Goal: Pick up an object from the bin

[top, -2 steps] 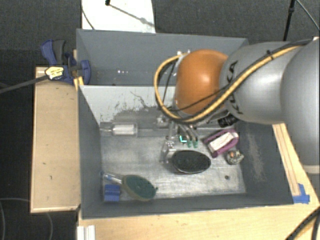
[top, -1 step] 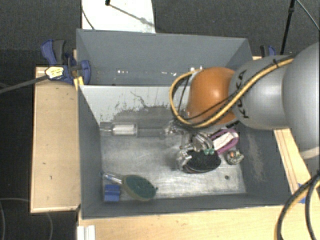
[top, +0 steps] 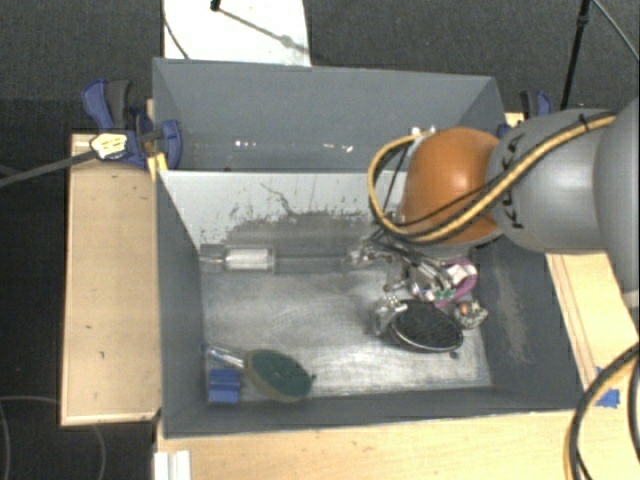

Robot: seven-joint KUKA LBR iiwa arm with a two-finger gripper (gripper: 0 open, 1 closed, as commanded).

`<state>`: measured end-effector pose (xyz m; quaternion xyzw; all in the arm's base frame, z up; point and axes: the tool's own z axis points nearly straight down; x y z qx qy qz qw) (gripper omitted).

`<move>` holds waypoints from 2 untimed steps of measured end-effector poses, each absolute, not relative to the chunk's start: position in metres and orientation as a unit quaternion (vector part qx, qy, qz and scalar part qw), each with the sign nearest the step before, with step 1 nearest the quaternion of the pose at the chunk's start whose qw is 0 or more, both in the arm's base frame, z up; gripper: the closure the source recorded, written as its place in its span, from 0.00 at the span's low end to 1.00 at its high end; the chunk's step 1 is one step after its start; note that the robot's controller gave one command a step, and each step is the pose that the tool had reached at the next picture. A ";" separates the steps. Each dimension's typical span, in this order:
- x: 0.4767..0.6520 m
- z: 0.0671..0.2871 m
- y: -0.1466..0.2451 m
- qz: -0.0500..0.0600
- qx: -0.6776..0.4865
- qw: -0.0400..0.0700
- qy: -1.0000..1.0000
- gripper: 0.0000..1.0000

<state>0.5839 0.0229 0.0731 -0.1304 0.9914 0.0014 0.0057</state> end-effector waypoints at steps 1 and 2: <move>0.555 0.073 -0.048 0.000 -0.178 0.005 0.984 0.00; 0.587 0.072 -0.104 0.002 -0.073 0.004 0.997 0.00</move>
Offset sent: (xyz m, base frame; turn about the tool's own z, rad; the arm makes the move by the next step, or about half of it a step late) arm -0.0313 -0.0691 -0.0031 -0.1007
